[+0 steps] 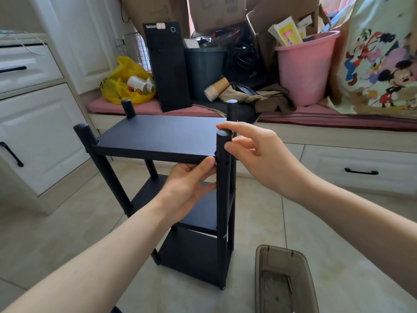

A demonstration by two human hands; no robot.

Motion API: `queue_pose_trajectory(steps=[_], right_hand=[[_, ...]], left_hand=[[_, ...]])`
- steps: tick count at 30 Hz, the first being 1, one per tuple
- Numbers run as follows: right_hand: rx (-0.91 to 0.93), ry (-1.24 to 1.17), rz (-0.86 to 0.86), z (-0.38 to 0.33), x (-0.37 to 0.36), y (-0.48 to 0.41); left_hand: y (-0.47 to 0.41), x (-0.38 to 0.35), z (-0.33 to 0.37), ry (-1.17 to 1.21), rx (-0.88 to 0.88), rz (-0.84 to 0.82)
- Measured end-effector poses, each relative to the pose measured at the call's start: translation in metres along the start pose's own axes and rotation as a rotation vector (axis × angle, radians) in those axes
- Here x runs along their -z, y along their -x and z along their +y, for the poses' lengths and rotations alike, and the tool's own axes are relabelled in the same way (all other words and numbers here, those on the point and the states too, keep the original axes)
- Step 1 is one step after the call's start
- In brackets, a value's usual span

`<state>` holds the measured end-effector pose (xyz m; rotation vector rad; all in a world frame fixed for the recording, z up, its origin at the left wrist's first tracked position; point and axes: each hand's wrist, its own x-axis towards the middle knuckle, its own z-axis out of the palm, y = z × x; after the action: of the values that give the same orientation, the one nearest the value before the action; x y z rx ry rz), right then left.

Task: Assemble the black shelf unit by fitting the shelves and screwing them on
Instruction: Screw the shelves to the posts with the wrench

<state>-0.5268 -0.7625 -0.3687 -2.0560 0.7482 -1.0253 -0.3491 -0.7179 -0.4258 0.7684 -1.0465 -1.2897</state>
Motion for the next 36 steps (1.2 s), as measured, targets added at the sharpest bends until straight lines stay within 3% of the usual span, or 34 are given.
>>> queue_pose_trajectory(steps=[8, 16, 21, 25, 28, 36], right_hand=[[-0.13, -0.094, 0.122, 0.027, 0.018, 0.013], [-0.723, 0.019, -0.146, 0.148, -0.002, 0.063], [-1.055, -0.041, -0.102, 0.232, -0.045, 0.126], [-1.165, 0.222, -0.326, 0.274, -0.079, 0.168], [-1.238, 0.286, -0.433, 0.287, -0.1, 0.186], [-1.206, 0.153, -0.466, 0.29, -0.139, 0.2]], left_hand=[[-0.004, 0.002, 0.001, 0.016, 0.025, -0.003], [-0.005, 0.007, 0.0, 0.024, 0.037, -0.051], [-0.006, 0.009, -0.003, 0.029, 0.03, -0.063], [-0.004, 0.009, -0.002, -0.001, 0.034, -0.088], [-0.004, 0.01, -0.002, -0.014, 0.036, -0.082], [0.0, 0.01, -0.001, -0.039, 0.059, -0.057]])
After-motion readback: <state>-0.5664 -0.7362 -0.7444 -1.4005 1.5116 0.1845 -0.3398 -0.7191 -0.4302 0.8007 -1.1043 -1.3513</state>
